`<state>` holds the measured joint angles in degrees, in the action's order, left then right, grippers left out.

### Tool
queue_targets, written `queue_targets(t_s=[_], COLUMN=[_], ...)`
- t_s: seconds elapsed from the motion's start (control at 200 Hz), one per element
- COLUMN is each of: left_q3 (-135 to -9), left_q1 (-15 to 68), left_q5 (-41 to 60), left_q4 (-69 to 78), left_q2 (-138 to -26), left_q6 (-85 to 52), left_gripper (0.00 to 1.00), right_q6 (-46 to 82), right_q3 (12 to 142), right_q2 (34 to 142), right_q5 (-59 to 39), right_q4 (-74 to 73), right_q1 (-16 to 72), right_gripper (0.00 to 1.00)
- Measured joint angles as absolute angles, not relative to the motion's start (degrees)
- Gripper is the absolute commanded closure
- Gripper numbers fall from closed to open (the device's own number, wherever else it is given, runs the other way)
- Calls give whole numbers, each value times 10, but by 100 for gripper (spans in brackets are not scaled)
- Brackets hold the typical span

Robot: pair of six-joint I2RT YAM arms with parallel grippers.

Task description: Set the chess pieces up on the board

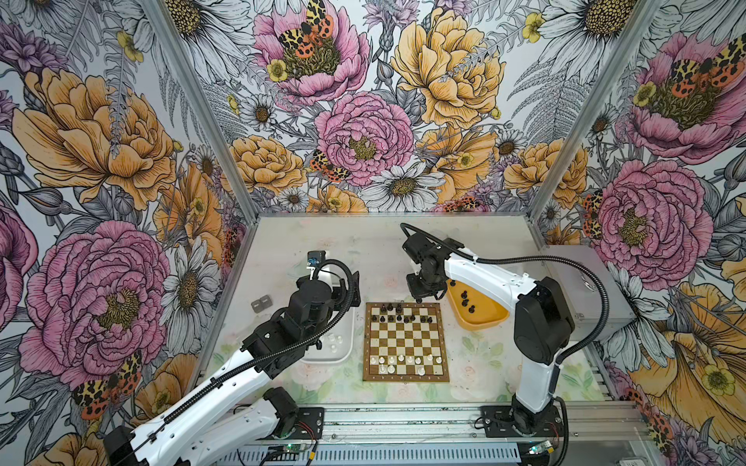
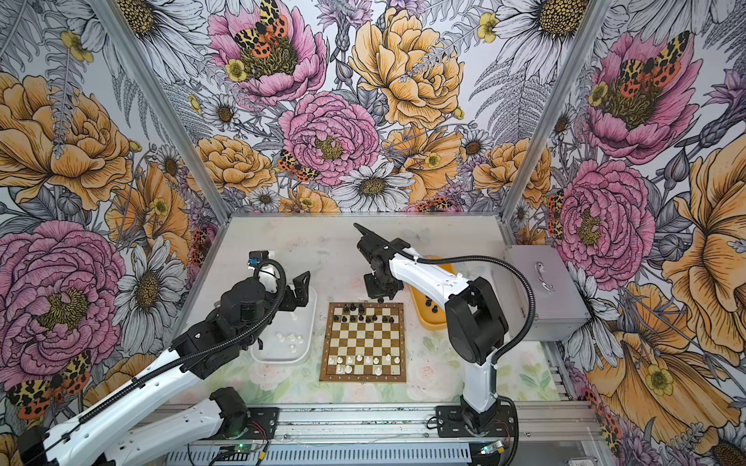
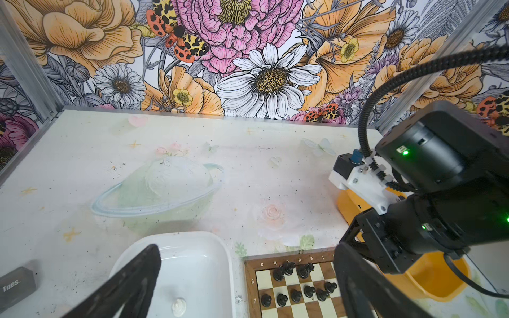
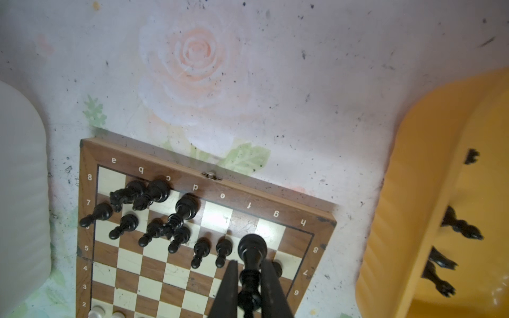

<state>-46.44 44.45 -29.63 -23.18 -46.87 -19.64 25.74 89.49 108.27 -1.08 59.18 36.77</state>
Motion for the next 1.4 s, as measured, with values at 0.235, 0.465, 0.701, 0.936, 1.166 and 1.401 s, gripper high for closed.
queue_targets(t_s=[0.235, 0.465, 0.701, 0.936, 1.166, 1.401], left_q3=[-464, -465, -465, -465, -467, -467], left_q1=[445, 445, 445, 445, 445, 445], left_q5=[-296, -298, -301, -301, -301, -301], left_q4=[-237, -243, -243, -243, -243, -243], left_q2=[-469, -470, -480, -485, -486, -486], left_q6=[-196, -196, -196, -196, -196, -196], left_gripper=[1, 1, 1, 1, 1, 1], right_q6=[266, 272, 272, 272, 272, 271], right_q3=[882, 873, 871, 869, 863, 859], right_q2=[1096, 1115, 1120, 1120, 1120, 1120], right_q5=[-24, -29, -31, -34, -38, -44], right_q4=[562, 544, 537, 534, 534, 533], right_q1=[379, 389, 391, 391, 391, 391], right_gripper=[90, 90, 90, 90, 89, 89])
